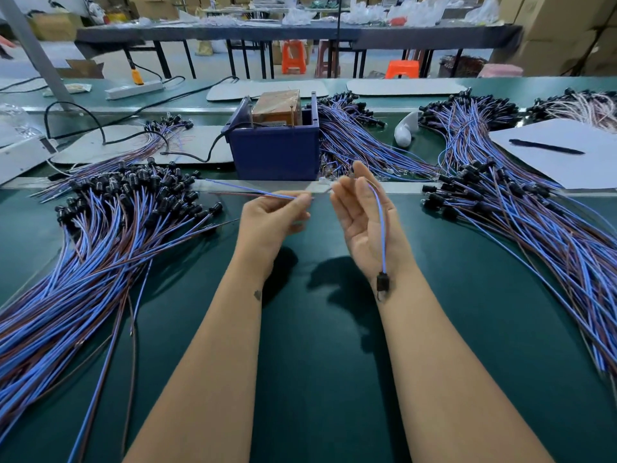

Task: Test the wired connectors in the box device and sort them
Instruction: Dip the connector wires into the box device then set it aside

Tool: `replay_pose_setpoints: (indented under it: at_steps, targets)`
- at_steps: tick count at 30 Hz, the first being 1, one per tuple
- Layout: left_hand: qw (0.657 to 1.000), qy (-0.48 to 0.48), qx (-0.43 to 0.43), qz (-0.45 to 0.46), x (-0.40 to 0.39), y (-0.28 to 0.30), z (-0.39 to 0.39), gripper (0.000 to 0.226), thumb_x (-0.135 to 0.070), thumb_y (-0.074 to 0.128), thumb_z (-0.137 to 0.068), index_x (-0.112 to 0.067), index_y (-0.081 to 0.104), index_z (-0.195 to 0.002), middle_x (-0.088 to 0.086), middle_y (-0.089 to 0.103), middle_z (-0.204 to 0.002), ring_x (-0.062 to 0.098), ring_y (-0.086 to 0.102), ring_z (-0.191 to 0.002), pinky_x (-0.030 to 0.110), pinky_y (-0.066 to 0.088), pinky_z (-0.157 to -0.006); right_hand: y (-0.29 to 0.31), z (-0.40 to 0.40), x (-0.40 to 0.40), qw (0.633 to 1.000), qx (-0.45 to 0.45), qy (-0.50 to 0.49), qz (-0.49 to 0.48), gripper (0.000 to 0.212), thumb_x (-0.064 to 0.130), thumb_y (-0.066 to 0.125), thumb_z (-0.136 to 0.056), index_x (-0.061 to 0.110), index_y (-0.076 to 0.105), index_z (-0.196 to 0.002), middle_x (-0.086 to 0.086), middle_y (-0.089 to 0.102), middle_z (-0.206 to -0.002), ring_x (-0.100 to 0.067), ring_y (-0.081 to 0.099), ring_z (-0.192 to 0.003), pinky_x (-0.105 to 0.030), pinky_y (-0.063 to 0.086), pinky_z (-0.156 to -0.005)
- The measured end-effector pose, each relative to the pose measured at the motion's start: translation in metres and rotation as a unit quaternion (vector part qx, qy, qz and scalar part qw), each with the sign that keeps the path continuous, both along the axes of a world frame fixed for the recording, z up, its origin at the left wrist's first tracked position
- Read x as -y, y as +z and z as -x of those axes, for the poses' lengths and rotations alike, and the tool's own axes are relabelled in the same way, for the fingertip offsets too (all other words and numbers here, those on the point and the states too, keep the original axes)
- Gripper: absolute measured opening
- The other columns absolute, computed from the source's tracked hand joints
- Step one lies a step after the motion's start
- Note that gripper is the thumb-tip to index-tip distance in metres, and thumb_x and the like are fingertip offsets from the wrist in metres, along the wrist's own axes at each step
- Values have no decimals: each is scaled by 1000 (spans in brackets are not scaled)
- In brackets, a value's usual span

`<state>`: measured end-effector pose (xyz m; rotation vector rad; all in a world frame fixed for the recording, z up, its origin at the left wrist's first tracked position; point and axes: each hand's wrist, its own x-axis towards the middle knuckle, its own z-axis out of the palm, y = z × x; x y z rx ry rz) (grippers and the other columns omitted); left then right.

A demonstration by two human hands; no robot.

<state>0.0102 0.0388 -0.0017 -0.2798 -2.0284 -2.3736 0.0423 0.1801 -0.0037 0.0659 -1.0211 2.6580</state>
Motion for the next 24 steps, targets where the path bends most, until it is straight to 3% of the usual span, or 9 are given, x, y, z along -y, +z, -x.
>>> replay_pose_setpoints:
  at_steps: [2, 4, 6, 8, 10, 12, 14, 21, 24]
  targets:
    - [994, -45, -65, 76, -7, -2, -6, 13, -5, 74, -84, -16, 74, -78, -3, 68, -62, 7, 59, -60, 17, 49, -63, -1, 0, -9, 990, 51, -101, -82, 18, 21, 48, -102, 19, 66, -101, 6, 58, -70, -7, 59, -64, -22, 53, -69]
    - [983, -114, -97, 107, -14, -4, -12, 16, 1, 76, -80, -15, 76, -80, 0, 70, -67, 6, 59, -64, 16, 48, -66, -3, -2, -19, 973, 76, -161, -146, 26, 23, 42, -104, 16, 62, -89, 3, 53, -72, -9, 55, -64, -23, 49, -69]
    - [964, -188, -102, 157, -24, -6, -18, 24, 5, 74, -80, -19, 76, -81, 2, 71, -70, 9, 60, -66, 18, 48, -68, -2, -5, -30, 965, 105, -166, -173, 31, 20, 37, -106, 14, 54, -81, 3, 54, -65, -11, 54, -56, -24, 50, -61]
    - [941, -227, -122, 219, -32, -10, -20, 37, 10, 66, -83, -26, 75, -83, -2, 72, -74, 13, 63, -69, 22, 52, -73, 0, -8, -44, 940, 165, -166, -247, 32, 19, 36, -107, 15, 50, -78, 7, 43, -49, -7, 39, -40, -20, 37, -44]
    - [936, -205, -139, 249, -35, -13, -18, 48, 14, 58, -85, -32, 72, -84, -7, 73, -78, 14, 67, -75, 22, 54, -77, 2, -11, -61, 865, 230, -181, -408, 28, 21, 39, -104, 18, 52, -79, 6, 41, -53, -9, 38, -44, -23, 31, -48]
    - [945, -156, -138, 251, -34, -14, -16, 51, 13, 53, -85, -35, 71, -82, -9, 72, -79, 4, 64, -71, 14, 50, -70, 3, -19, -80, 739, 279, -194, -582, 18, 29, 44, -100, 19, 53, -87, 2, 50, -71, -20, 49, -68, -30, 34, -64]
    - [951, -120, -131, 251, -32, -16, -14, 50, 10, 53, -86, -36, 71, -80, -11, 71, -79, -3, 59, -65, 10, 44, -65, 4, -31, -98, 635, 307, -196, -681, 15, 36, 45, -98, 23, 52, -97, 1, 56, -86, -26, 51, -85, -34, 35, -73]
    - [937, -116, -139, 298, -34, -17, -17, 47, 7, 51, -81, -35, 71, -79, -15, 70, -78, -3, 58, -65, 5, 42, -64, 12, -68, -135, 463, 381, -206, -773, 17, 26, 50, -93, 19, 65, -95, -8, 65, -104, -31, 56, -94, -35, 42, -73]
    - [932, -118, -140, 312, -35, -18, -18, 44, 7, 50, -81, -31, 72, -83, -14, 71, -80, 1, 63, -72, 7, 45, -69, 20, -71, -135, 364, 434, -212, -796, 23, 21, 56, -87, 14, 67, -106, -17, 59, -116, -37, 50, -110, -39, 42, -85]
